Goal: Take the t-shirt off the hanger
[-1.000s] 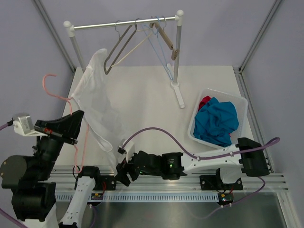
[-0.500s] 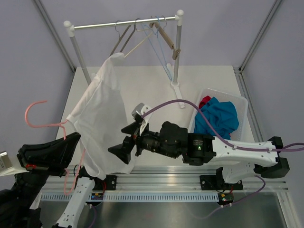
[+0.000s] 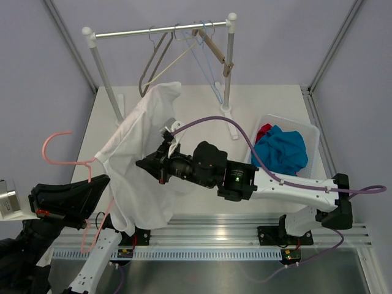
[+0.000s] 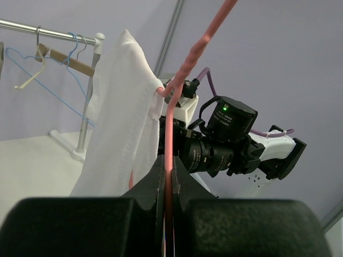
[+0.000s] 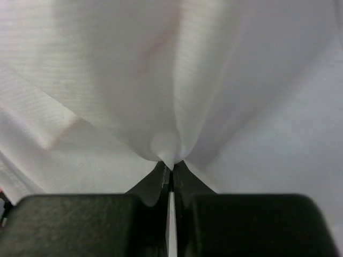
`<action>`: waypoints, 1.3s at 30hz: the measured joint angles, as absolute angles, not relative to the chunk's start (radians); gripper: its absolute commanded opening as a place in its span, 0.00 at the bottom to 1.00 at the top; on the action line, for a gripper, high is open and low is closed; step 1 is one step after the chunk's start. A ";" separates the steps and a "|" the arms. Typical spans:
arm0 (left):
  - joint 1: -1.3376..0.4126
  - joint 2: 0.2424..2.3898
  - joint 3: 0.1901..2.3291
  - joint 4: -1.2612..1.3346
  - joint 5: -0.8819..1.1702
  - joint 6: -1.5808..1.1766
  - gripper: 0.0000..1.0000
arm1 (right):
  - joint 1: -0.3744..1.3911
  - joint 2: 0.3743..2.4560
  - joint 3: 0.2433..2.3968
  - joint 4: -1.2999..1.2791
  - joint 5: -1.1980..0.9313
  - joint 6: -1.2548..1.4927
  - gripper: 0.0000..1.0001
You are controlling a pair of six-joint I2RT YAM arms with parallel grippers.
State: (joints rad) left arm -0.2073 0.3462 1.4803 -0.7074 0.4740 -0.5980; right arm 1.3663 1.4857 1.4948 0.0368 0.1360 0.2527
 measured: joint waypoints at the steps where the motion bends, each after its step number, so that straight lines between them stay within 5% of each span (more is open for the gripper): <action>1: -0.208 0.346 1.477 -0.707 0.475 -0.600 0.00 | 1.366 1.463 1.464 0.056 0.153 0.257 0.00; 11: -0.209 0.346 1.458 -0.707 0.481 -0.601 0.00 | 1.332 1.182 1.243 0.136 0.342 0.227 0.00; 22: -0.211 0.348 1.412 -0.698 0.682 -0.576 0.00 | 1.015 0.977 1.252 0.098 0.506 0.120 0.00; 29: -0.213 0.349 1.419 -0.685 0.761 -0.544 0.00 | 0.883 1.072 1.507 0.006 0.540 0.046 0.00; 39: -0.220 0.325 1.362 -0.696 0.708 -0.486 0.00 | 0.723 1.375 2.276 -0.190 0.612 -0.143 0.00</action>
State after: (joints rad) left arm -0.2199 0.3248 1.3617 -0.6956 0.7082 -0.4858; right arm 0.7235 1.3754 2.2765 -0.1902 0.6125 -0.1432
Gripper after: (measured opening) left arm 0.038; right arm 0.014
